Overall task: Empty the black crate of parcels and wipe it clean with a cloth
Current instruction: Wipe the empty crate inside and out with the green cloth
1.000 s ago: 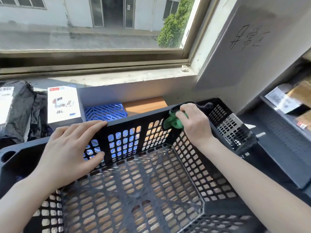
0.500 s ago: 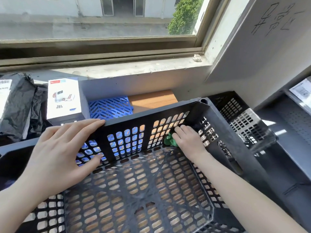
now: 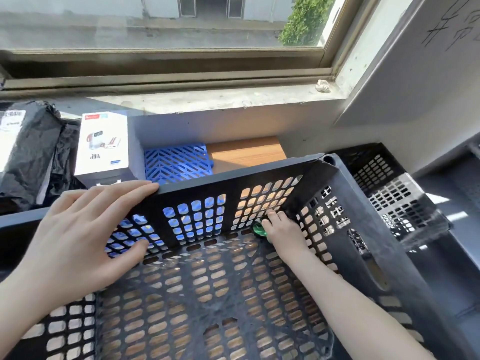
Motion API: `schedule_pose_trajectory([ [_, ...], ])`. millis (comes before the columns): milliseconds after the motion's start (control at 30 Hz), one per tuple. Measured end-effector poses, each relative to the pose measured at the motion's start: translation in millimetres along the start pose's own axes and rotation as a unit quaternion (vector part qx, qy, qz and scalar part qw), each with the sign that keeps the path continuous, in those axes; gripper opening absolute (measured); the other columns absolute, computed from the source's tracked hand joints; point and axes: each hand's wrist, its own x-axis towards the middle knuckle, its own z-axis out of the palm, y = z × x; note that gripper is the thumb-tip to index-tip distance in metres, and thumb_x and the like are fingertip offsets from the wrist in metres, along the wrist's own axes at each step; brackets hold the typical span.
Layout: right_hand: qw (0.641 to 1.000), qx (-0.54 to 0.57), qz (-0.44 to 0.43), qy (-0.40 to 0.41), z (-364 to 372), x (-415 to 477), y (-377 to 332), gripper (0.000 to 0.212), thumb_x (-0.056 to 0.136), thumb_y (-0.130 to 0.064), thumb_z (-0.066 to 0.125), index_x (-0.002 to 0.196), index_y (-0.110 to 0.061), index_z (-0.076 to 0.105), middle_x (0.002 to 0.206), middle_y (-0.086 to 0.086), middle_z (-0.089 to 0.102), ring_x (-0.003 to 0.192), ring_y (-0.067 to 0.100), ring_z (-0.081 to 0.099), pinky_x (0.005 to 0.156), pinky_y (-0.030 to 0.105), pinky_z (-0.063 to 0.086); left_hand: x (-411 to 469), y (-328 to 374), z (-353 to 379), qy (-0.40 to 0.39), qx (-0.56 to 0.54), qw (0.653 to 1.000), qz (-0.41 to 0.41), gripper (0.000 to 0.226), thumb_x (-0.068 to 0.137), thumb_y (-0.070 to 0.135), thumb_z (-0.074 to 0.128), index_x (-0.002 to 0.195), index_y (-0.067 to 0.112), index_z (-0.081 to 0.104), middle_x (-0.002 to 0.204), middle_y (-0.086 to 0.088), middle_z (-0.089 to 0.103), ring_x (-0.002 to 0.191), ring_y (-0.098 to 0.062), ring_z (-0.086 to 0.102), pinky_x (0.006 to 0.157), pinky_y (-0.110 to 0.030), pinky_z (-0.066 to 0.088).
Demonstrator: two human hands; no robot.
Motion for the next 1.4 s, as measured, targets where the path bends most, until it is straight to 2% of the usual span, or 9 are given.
schedule_pose_trajectory([
  [133, 0.994, 0.038, 0.021, -0.099, -26, -7, -6, 0.04, 0.084, 0.004, 0.056, 0.122, -0.009, 0.053, 0.127, 0.013, 0.048, 0.111, 0.031, 0.05, 0.072, 0.035, 0.044, -2, 0, -2, -0.012, 0.007, 1.0, -0.013, 0.07, 0.075, 0.05, 0.049, 0.142, 0.03, 0.044, 0.139, 0.016, 0.051, 0.117, -0.017, 0.056, 0.096, -0.041, 0.036],
  [267, 0.979, 0.133, 0.056, -0.143, -54, -19, -18, 0.036, 0.081, 0.006, 0.048, 0.108, -0.017, 0.055, 0.112, 0.005, 0.047, 0.094, 0.028, 0.053, 0.064, 0.032, 0.031, -2, -1, -2, -0.018, 0.003, 1.0, -0.009, 0.072, 0.074, 0.052, 0.049, 0.143, 0.031, 0.043, 0.139, 0.014, 0.051, 0.118, -0.017, 0.055, 0.095, -0.039, 0.036],
  [400, 0.965, 0.224, 0.09, -0.106, -88, -37, -41, 0.041, 0.078, 0.006, 0.049, 0.103, -0.026, 0.054, 0.107, -0.002, 0.044, 0.081, 0.019, 0.047, 0.061, 0.036, 0.041, -4, -2, -2, -0.006, -0.021, 1.0, 0.007, 0.072, 0.075, 0.053, 0.05, 0.142, 0.029, 0.045, 0.143, 0.013, 0.048, 0.124, -0.016, 0.051, 0.1, -0.038, 0.031],
  [567, 0.937, 0.329, 0.112, -0.044, -142, -59, -75, 0.046, 0.077, 0.001, 0.056, 0.11, -0.031, 0.06, 0.113, -0.011, 0.053, 0.103, 0.01, 0.053, 0.089, 0.029, 0.047, -7, 12, -4, 0.019, -0.12, 0.989, 0.083, 0.064, 0.081, 0.049, 0.053, 0.14, 0.024, 0.048, 0.147, 0.01, 0.043, 0.138, -0.012, 0.036, 0.112, -0.033, 0.024],
  [767, 0.858, 0.476, 0.187, 0.05, -189, -90, -114, 0.046, 0.074, -0.006, 0.064, 0.107, -0.039, 0.062, 0.107, -0.019, 0.065, 0.103, -0.002, 0.058, 0.089, 0.021, 0.047, -14, 28, 3, -0.101, -0.325, 0.936, 0.087, 0.073, 0.075, 0.056, 0.072, 0.139, 0.043, 0.039, 0.13, 0.042, 0.03, 0.123, 0.028, 0.02, 0.099, 0.004, 0.013],
  [967, 0.76, 0.602, 0.225, 0.097, -199, -107, -139, 0.038, 0.075, -0.004, 0.073, 0.101, -0.03, 0.064, 0.101, -0.009, 0.071, 0.097, 0.001, 0.065, 0.089, 0.027, 0.053, -14, 28, 11, -0.155, -0.376, 0.912, 0.049, 0.047, 0.071, 0.033, 0.081, 0.114, 0.035, 0.063, 0.115, 0.022, 0.063, 0.109, 0.007, 0.054, 0.092, -0.013, 0.042],
  [1133, 0.656, 0.693, 0.27, 0.127, -200, -117, -152, 0.04, 0.075, -0.011, 0.08, 0.11, -0.023, 0.064, 0.107, 0.001, 0.068, 0.095, 0.011, 0.068, 0.081, 0.026, 0.056, -12, 29, 4, -0.105, -0.416, 0.903, -0.007, 0.009, 0.085, 0.024, 0.072, 0.085, 0.028, 0.064, 0.084, 0.015, 0.067, 0.079, 0.005, 0.058, 0.066, -0.01, 0.038],
  [1300, 0.61, 0.738, 0.276, 0.083, -200, -119, -164, 0.07, 0.06, -0.044, 0.085, 0.123, -0.033, 0.056, 0.114, -0.006, 0.067, 0.102, 0.006, 0.065, 0.098, 0.03, 0.047, -12, 28, -1, -0.101, -0.47, 0.876, -0.045, 0.008, 0.091, 0.024, 0.065, 0.086, 0.023, 0.058, 0.074, 0.009, 0.062, 0.066, -0.002, 0.054, 0.062, -0.014, 0.041],
  [1400, 0.605, 0.743, 0.273, 0.084, -199, -118, -172, 0.075, 0.053, -0.044, 0.087, 0.121, -0.037, 0.056, 0.118, -0.004, 0.065, 0.105, 0.006, 0.063, 0.099, 0.032, 0.047, -12, 28, -3, -0.094, -0.488, 0.866, -0.059, 0.009, 0.092, 0.028, 0.064, 0.09, 0.022, 0.058, 0.078, 0.007, 0.063, 0.068, -0.002, 0.055, 0.064, -0.018, 0.043],
])
